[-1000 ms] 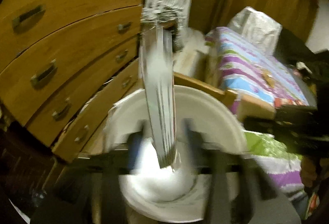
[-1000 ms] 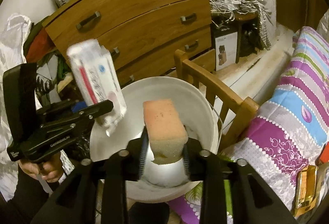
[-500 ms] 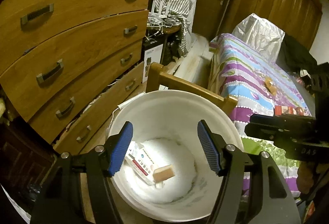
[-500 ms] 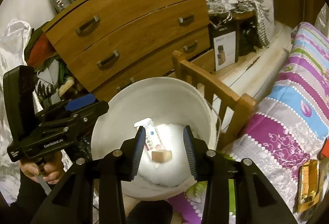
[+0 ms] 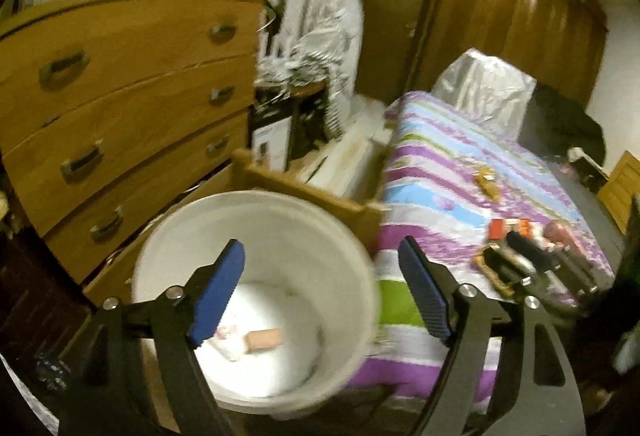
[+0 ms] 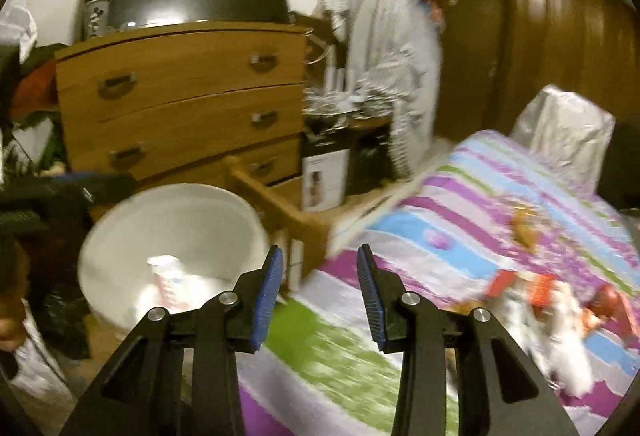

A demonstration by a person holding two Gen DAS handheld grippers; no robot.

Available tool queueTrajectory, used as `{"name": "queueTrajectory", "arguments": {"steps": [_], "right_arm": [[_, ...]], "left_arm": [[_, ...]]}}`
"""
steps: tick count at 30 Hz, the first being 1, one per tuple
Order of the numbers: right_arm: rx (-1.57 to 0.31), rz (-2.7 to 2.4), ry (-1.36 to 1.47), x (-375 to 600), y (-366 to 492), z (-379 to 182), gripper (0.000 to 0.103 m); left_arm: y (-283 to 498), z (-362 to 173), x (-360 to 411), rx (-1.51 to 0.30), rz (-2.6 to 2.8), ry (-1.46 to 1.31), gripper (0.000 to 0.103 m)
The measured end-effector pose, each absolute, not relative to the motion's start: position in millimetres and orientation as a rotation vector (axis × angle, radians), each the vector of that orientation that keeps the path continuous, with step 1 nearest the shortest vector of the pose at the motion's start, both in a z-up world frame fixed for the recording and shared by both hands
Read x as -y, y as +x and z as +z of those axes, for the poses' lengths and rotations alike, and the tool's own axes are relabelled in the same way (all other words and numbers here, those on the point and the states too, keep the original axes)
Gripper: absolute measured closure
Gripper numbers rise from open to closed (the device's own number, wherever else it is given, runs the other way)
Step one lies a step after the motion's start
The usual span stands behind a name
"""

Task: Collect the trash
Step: 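Grasp the gold foil packet with the left tool while the right tool grasps the white plastic bag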

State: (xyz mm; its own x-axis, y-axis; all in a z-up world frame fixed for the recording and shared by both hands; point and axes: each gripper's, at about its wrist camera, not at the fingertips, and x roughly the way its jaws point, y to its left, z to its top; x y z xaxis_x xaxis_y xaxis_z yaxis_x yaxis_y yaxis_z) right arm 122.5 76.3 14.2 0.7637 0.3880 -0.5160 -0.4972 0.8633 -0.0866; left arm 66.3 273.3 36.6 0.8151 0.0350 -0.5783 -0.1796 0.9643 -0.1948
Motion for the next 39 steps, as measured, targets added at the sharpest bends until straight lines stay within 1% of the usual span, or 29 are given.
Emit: {"name": "queueTrajectory", "arguments": {"steps": [3,7,13,16,21,22,23,24,26,30,34,39], "right_arm": [[-0.504,0.417,-0.195,-32,117,5,0.061],[-0.543,0.323,-0.135,39,117,-11,0.059],[-0.686,0.258,0.020,138,130,-53,0.058],[-0.733,0.313,0.108,160,141,-67,0.058],[-0.807,0.399,0.150,142,178,-74,0.058],[-0.822,0.412,0.171,140,187,-77,0.060],[-0.830,0.429,0.195,139,194,-78,0.080],[-0.834,0.444,0.211,138,199,-80,0.083],[-0.801,0.455,0.229,143,195,-74,0.087],[-0.752,0.464,0.263,172,157,-59,0.087],[-0.692,0.392,0.277,223,99,-44,0.087],[-0.677,0.231,0.323,278,56,-51,0.087]], "left_arm": [[64,39,-229,-0.588,0.040,-0.224,0.023],[68,30,-183,-0.607,-0.028,-0.174,0.020],[102,-12,-135,-0.744,-0.099,-0.212,0.020],[118,-25,-121,-0.784,-0.091,-0.228,0.020],[142,-42,-111,-0.842,-0.051,-0.288,0.020],[144,-45,-111,-0.853,-0.046,-0.306,0.020],[146,-48,-111,-0.865,-0.037,-0.320,0.020],[148,-51,-111,-0.875,-0.029,-0.329,0.020],[152,-54,-109,-0.895,-0.026,-0.345,0.020],[162,-54,-94,-0.912,-0.059,-0.337,0.020],[183,-58,-75,-0.938,-0.077,-0.350,0.020],[213,-57,-51,-0.932,-0.084,-0.390,0.019]]}}
